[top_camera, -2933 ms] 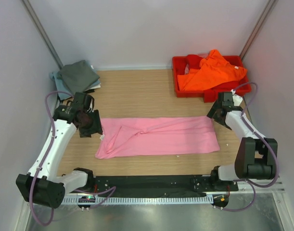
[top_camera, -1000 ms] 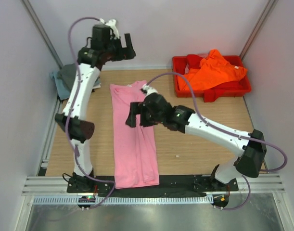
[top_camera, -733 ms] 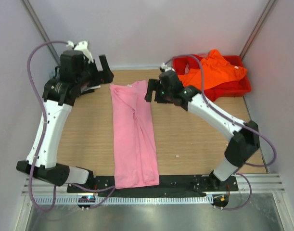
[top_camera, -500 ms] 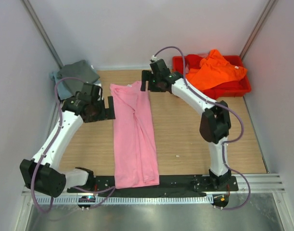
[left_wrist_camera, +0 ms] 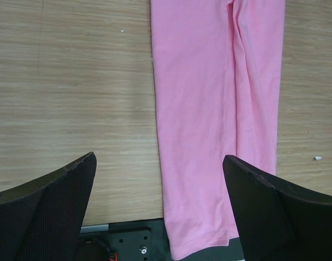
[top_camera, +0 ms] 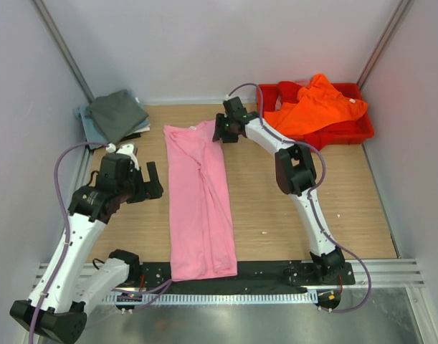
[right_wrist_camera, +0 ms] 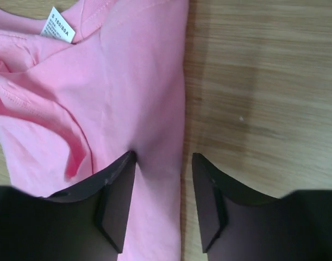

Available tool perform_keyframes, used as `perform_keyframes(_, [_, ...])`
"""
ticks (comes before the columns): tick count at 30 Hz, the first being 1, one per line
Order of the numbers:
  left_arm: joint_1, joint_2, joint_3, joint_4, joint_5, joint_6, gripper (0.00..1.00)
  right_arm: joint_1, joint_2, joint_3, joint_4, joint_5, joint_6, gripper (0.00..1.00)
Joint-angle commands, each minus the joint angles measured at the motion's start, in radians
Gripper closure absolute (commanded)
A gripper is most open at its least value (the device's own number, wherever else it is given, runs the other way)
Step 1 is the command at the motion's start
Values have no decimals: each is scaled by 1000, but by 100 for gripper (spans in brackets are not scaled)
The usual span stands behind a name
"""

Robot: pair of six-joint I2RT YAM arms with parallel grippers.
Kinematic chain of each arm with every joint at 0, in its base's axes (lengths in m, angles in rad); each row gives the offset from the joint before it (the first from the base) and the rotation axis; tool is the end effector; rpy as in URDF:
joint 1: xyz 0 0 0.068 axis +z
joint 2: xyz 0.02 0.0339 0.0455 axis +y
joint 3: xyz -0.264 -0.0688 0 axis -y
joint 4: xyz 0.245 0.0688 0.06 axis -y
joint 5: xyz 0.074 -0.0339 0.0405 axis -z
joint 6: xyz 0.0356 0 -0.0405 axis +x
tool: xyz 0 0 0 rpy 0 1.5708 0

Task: Fold and stack the t-shirts
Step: Fold the tshirt

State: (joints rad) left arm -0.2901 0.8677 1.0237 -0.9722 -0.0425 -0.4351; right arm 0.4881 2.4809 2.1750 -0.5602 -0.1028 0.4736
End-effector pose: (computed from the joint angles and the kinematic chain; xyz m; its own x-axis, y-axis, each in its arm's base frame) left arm 0.1509 -0.0435 0.3324 -0.7418 -0.2180 -0.6342 -0.0604 0.9635 -0.2607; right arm 0.4850 0.2616 0.1756 -0.8383 0.0686 -0.5408 -0.1605 0.9171 0.3650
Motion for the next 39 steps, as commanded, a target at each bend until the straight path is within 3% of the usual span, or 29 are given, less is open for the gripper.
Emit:
perform_keyframes(1, [-3, -32, -20, 70, -33, -21, 0, -2, 48, 69, 97, -60, 39, 52])
perform_keyframes(4, [-3, -27, -19, 61, -51, -28, 0, -17, 84, 68, 131, -54, 48, 89])
perform_keyframes(5, [-3, -27, -19, 58, -54, -28, 0, -25, 91, 68, 141, -40, 51, 95])
perform_keyframes(15, [0, -58, -25, 63, -97, -40, 0, -128, 199, 207, 172, -14, 39, 99])
perform_keyframes(17, [-1, -53, -25, 63, -103, -42, 0, -140, 208, 232, 207, -32, 31, 90])
perform_keyframes(18, [0, -50, -25, 61, -105, -42, 0, -141, 213, 241, 216, -41, 25, 79])
perform_keyframes(19, [0, -47, -24, 61, -106, -44, 0, -143, 222, 256, 223, -61, 8, 55])
perform_keyframes(22, [2, -38, -22, 58, -111, -45, 0, -143, 213, 316, 197, -74, -24, 25])
perform_keyframes(25, [2, -38, -22, 52, -126, -50, 0, -143, 97, 246, 164, -58, -46, 19])
perform_keyframes(30, [5, -38, -19, 40, -172, -67, 0, -120, -333, -172, 155, 38, -13, 19])
perform_keyframes(31, [6, -41, -19, 38, -175, -68, 0, -91, -400, -319, 158, 57, -4, 19])
perform_keyframes(34, [6, -61, -22, 44, -169, -67, 0, -19, -646, -554, 148, 167, 34, 19])
perform_keyframes(39, [8, -90, -28, 52, -157, -62, 0, 184, -951, -811, 14, 310, 178, 27])
